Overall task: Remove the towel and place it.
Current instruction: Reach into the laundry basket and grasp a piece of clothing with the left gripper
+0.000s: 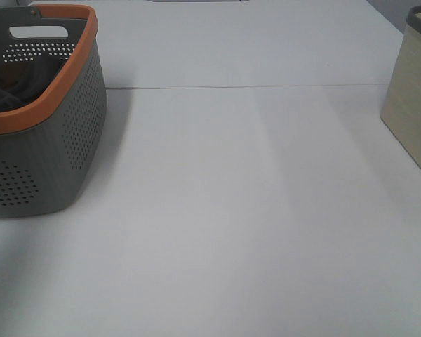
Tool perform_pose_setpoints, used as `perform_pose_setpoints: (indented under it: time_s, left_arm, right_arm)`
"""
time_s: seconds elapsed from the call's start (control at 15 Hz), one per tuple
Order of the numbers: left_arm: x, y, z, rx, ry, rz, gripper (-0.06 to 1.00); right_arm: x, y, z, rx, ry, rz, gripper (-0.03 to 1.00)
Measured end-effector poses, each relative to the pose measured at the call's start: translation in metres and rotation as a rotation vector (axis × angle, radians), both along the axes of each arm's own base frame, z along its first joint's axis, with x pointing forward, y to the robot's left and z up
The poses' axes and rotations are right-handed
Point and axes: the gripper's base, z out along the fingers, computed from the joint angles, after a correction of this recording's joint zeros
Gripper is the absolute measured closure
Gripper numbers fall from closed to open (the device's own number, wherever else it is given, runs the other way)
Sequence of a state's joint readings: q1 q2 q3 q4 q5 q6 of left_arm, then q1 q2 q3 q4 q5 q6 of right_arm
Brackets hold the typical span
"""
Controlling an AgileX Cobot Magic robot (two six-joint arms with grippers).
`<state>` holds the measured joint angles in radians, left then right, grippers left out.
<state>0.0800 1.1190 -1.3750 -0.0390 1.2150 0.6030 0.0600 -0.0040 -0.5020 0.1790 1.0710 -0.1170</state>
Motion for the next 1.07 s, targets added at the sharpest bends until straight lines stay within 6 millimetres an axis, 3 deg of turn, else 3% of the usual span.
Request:
perform_pose_setpoints:
  time_s: [0.07,0.13,0.27,0.47,0.67,0.87,1.07]
  left_arm:
    - [0.015,0.001,0.001,0.012,0.013,-0.016,-0.04]
    - [0.072,0.006,-0.002,0.073,0.056,-0.098,-0.04]
    - [0.124,0.01,-0.012,0.155,0.087,-0.209,-0.04]
    - [0.191,0.015,-0.056,0.259,0.178,-0.389,-0.04]
    - [0.23,0.018,-0.117,0.258,0.295,-0.457,-0.04]
    - [0.256,0.021,-0.167,0.289,0.335,-0.537,-0.04]
    - [0.27,0.016,-0.2,0.303,0.356,-0.593,-0.03]
  right_arm:
    - [0.0,0.0,0.0,0.0,0.0,0.0,0.08]
    - [0.0,0.0,0.0,0.0,0.0,0.0,0.08]
    - [0.0,0.0,0.0,0.0,0.0,0.0,0.08]
    - [0.0,0.0,0.0,0.0,0.0,0.0,0.08]
    - [0.0,0.0,0.0,0.0,0.0,0.0,0.08]
    - [0.0,0.0,0.0,0.0,0.0,0.0,0.08]
    - [0.0,0.0,0.0,0.0,0.0,0.0,0.08]
